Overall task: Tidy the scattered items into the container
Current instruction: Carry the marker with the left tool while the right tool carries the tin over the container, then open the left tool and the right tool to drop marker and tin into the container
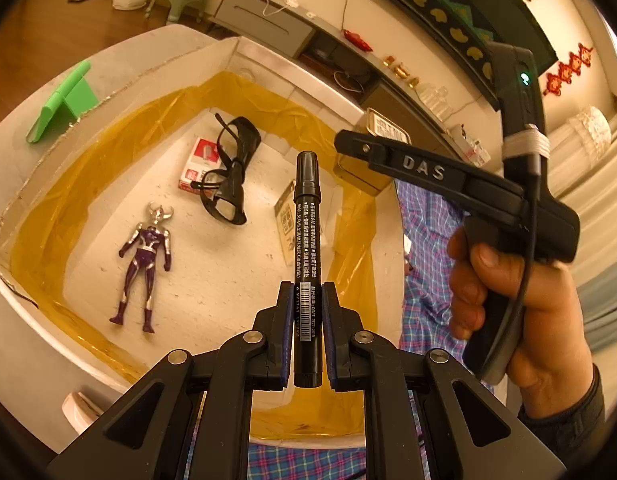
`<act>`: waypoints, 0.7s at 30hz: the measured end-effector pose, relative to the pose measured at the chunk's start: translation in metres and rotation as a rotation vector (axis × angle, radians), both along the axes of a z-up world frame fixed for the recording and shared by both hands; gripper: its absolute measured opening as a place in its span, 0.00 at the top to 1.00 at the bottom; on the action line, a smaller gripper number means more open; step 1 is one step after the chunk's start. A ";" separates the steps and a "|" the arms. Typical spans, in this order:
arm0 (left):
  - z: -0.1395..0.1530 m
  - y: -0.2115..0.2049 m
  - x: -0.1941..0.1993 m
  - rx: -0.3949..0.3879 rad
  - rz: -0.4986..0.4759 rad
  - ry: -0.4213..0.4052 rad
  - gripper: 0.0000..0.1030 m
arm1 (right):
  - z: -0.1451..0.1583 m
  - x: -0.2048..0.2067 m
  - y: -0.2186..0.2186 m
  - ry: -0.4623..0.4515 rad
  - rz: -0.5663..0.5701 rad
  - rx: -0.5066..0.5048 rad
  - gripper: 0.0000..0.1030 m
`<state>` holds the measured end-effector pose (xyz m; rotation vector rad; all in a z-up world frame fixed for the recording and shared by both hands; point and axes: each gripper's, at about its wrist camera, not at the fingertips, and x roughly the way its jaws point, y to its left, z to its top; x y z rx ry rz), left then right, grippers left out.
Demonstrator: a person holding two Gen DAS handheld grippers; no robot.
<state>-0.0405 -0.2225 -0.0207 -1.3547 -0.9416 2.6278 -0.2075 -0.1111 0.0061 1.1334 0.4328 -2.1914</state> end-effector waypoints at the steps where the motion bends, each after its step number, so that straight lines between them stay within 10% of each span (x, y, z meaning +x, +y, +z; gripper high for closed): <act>1: -0.001 0.001 -0.001 -0.003 0.000 -0.003 0.87 | -0.001 -0.002 -0.001 0.001 0.001 0.007 0.37; 12: 0.000 0.015 -0.006 -0.137 0.001 -0.020 0.87 | -0.015 -0.016 -0.007 0.007 0.022 0.072 0.37; 21: -0.002 0.006 -0.007 -0.088 0.018 -0.030 0.73 | -0.017 -0.016 -0.011 0.039 0.036 0.106 0.35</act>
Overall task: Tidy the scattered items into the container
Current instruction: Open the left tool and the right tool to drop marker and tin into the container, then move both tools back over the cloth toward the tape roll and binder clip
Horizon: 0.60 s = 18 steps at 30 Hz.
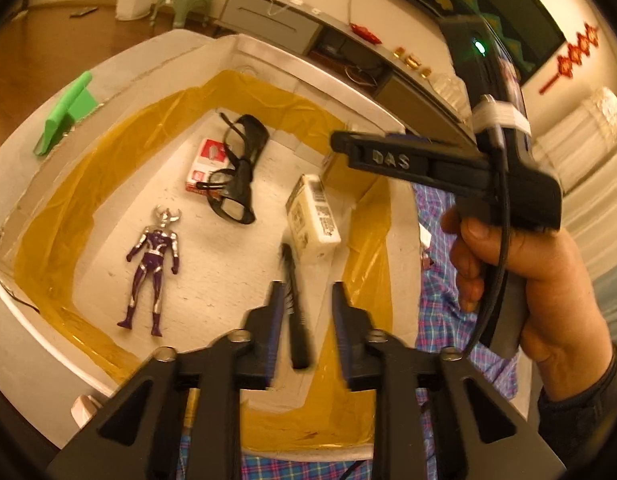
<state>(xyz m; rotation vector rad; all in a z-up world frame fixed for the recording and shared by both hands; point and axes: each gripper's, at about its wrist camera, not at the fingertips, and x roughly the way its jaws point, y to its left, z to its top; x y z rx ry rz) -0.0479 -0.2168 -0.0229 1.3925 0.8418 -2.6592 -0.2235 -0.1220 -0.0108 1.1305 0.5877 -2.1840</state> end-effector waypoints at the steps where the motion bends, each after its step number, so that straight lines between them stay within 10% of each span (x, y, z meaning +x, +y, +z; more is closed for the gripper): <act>1: 0.000 -0.001 0.000 -0.004 0.006 0.000 0.71 | 0.001 0.000 0.001 0.001 -0.003 -0.004 0.34; 18: 0.014 -0.018 0.009 -0.013 0.095 0.035 0.69 | 0.026 0.026 0.037 -0.032 -0.014 -0.184 0.32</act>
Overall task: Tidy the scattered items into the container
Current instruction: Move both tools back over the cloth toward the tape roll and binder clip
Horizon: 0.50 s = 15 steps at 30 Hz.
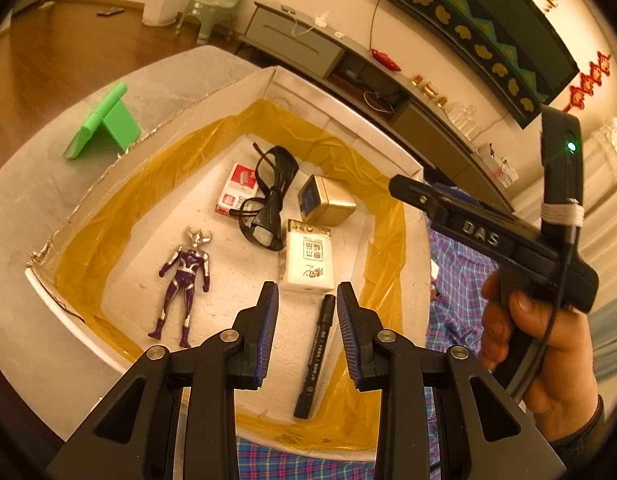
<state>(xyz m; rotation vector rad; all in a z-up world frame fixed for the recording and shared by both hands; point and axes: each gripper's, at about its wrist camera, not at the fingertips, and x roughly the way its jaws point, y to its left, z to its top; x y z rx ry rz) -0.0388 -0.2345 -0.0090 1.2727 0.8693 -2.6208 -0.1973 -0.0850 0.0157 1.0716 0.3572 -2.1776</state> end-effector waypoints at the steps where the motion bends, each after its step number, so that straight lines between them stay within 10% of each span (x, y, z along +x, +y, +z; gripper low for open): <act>1: 0.002 0.001 0.001 -0.006 -0.001 0.003 0.69 | 0.001 0.002 0.005 -0.006 0.000 -0.022 0.32; 15: 0.026 0.027 0.004 -0.092 -0.012 0.067 0.69 | 0.019 0.043 0.054 -0.048 0.050 -0.202 0.37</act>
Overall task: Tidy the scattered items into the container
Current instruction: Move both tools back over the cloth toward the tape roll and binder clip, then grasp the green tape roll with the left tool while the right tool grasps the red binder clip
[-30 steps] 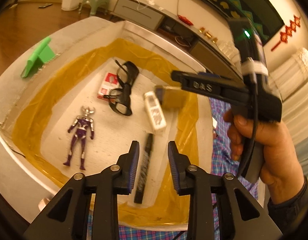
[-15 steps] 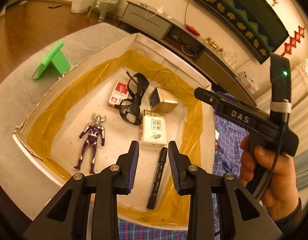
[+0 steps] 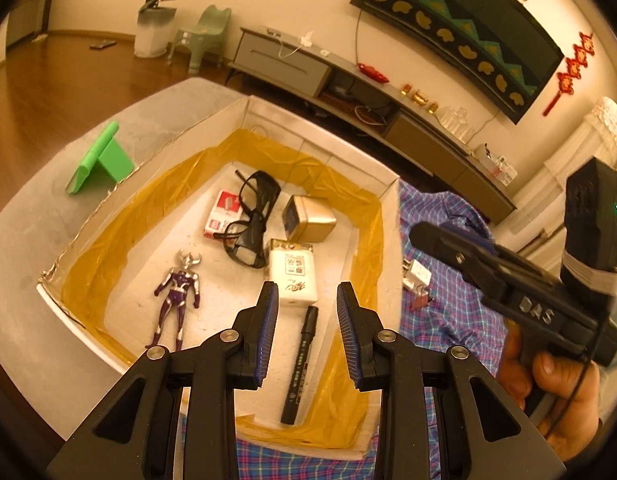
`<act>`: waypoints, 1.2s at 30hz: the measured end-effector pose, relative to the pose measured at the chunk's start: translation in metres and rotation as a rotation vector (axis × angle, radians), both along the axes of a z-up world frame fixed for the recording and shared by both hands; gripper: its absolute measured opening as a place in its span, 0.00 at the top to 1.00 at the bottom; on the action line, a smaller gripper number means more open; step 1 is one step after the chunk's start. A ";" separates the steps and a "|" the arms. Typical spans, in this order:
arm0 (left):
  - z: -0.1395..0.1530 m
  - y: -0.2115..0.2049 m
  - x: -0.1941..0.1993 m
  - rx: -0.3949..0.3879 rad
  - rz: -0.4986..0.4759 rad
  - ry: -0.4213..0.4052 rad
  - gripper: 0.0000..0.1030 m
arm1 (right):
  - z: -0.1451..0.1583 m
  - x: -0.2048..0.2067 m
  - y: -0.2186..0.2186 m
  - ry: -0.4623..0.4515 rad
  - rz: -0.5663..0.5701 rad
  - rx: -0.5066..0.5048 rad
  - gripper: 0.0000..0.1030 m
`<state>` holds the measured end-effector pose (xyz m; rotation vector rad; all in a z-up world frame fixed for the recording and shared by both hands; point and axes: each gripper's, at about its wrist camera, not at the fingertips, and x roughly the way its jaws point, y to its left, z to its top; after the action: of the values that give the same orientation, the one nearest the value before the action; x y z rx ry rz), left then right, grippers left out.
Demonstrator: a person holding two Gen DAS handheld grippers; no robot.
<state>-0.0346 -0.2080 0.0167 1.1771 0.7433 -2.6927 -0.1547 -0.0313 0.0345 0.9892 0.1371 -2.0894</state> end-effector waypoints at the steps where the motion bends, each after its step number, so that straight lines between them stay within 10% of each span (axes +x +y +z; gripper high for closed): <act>1: 0.001 0.002 0.000 -0.001 -0.002 0.008 0.69 | 0.002 0.003 0.005 0.000 0.002 -0.012 0.38; 15: 0.017 0.065 -0.014 -0.046 -0.148 0.123 0.68 | 0.007 -0.013 0.109 -0.012 -0.168 -0.147 0.42; 36: -0.032 0.165 -0.088 -0.129 -0.317 -0.017 0.52 | -0.124 -0.068 0.114 -0.073 -0.132 0.147 0.39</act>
<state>-0.1231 -0.0425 -0.0157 1.3861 0.4009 -2.9221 -0.2226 0.0826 -0.0899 1.1903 0.1953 -2.1838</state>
